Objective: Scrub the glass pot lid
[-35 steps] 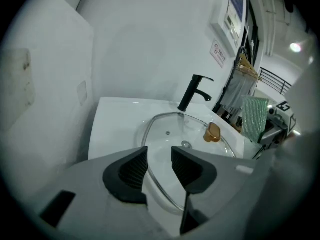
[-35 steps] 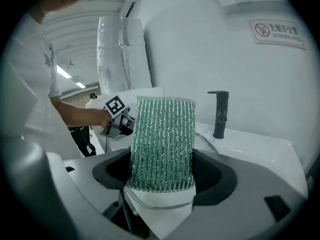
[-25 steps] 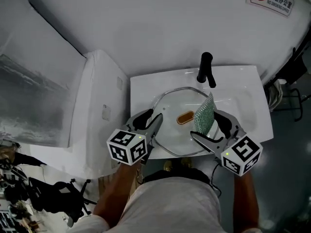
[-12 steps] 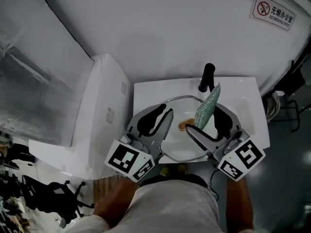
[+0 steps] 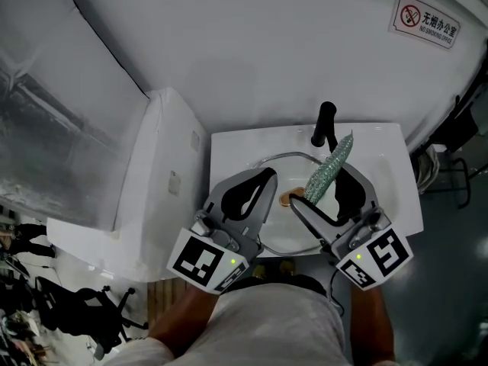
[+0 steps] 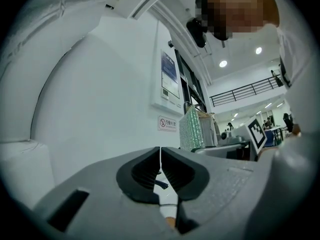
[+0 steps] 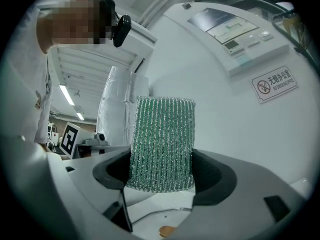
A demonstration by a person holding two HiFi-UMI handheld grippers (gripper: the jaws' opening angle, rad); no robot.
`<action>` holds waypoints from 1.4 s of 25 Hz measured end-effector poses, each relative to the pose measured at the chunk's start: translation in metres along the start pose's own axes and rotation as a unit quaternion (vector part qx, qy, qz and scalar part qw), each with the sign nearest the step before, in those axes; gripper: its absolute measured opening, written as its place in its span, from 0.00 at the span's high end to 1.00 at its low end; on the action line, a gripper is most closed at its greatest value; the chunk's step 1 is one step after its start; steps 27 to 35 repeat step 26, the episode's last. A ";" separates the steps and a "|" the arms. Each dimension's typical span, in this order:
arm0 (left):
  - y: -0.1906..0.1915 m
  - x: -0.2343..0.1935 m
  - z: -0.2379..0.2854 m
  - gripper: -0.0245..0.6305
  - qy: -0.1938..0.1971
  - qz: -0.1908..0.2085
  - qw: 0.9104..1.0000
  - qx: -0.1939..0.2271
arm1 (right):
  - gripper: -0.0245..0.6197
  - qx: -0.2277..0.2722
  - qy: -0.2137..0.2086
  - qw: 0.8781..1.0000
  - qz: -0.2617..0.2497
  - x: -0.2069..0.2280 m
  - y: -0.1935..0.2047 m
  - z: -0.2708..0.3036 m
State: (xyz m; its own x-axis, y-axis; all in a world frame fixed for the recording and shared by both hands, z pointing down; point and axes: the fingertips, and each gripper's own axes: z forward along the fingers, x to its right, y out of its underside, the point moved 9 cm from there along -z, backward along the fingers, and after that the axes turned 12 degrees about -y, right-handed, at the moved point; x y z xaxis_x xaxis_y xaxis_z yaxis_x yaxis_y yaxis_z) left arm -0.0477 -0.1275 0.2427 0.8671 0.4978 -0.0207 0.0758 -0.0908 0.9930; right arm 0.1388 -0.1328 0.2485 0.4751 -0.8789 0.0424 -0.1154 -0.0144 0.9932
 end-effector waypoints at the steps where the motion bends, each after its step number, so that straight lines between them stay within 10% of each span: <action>1: 0.000 0.001 0.000 0.93 0.001 0.000 1.000 0.000 | 0.42 0.002 0.002 1.000 -0.001 0.000 0.000 -0.001; 35: 0.004 -0.004 -0.001 0.94 -0.003 -0.005 1.000 0.001 | 0.42 -0.012 0.019 0.999 -0.026 -0.006 0.008 0.002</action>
